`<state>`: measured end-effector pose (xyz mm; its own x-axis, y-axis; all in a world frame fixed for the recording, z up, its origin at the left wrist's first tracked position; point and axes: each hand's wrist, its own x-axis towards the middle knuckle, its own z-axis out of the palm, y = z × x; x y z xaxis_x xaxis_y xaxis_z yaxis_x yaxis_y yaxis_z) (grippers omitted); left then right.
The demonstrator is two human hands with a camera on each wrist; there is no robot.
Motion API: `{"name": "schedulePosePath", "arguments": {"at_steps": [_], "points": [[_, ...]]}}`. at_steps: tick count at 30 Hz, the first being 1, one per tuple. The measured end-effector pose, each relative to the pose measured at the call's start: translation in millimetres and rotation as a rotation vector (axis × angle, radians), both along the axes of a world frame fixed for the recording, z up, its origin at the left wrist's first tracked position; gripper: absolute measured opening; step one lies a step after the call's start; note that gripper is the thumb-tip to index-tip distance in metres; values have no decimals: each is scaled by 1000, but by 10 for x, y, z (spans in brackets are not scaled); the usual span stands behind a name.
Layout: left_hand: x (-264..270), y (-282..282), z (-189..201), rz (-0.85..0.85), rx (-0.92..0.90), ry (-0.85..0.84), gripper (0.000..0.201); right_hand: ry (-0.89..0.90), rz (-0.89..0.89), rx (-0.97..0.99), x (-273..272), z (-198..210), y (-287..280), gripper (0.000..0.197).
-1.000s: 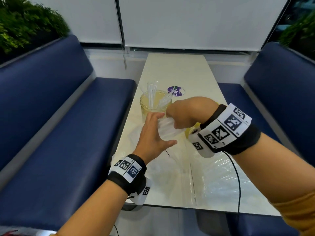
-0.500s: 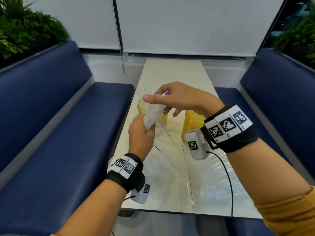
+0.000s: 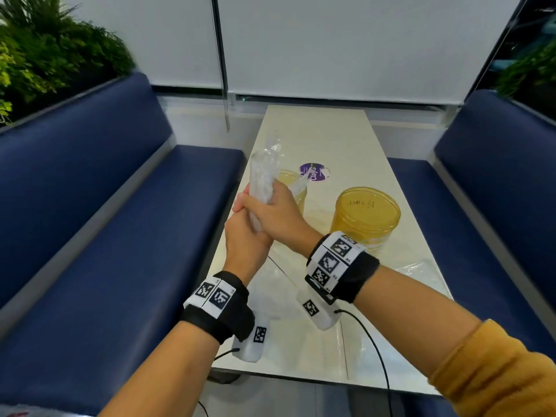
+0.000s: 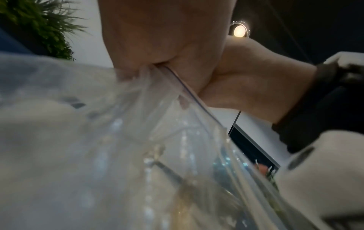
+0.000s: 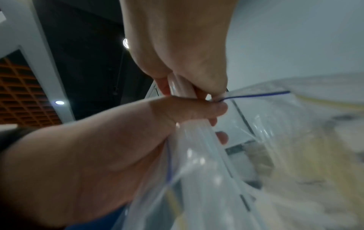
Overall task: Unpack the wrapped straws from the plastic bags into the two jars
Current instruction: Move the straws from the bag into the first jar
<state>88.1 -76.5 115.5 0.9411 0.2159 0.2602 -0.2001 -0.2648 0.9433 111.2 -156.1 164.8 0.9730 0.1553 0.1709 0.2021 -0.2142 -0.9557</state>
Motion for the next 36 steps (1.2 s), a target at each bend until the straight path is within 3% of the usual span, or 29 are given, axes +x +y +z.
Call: {"name": "schedulePosePath", "arguments": {"at_steps": [2,6,10,13,17,22,27,30,34,36], "points": [[-4,52,-33,10,19,48,30,-19,48,26,37,117,6,14],[-27,115,-62,-15,56,132,53,-144,119,90,150,575,0,9],[-77,150,-46,-44,47,153,64,-221,104,220,450,1105,-91,9],[-86,198,2,-65,29,148,61,-270,41,323,767,1303,-193,8],[-91,266,40,-65,17,143,56,-291,-74,311,1216,1084,-193,9],[-124,363,36,-71,-11,122,55,-189,-150,138,1582,410,-116,11],[-129,477,28,-61,-27,103,55,38,-192,-57,1857,-199,-208,30],[-119,503,10,-55,-39,107,55,166,-282,-215,1811,-209,-284,56],[-93,502,7,-52,-59,94,55,163,-310,-455,1774,-149,-362,83],[-76,503,14,-57,-61,88,55,145,-282,-446,1749,-156,-381,96]]}}
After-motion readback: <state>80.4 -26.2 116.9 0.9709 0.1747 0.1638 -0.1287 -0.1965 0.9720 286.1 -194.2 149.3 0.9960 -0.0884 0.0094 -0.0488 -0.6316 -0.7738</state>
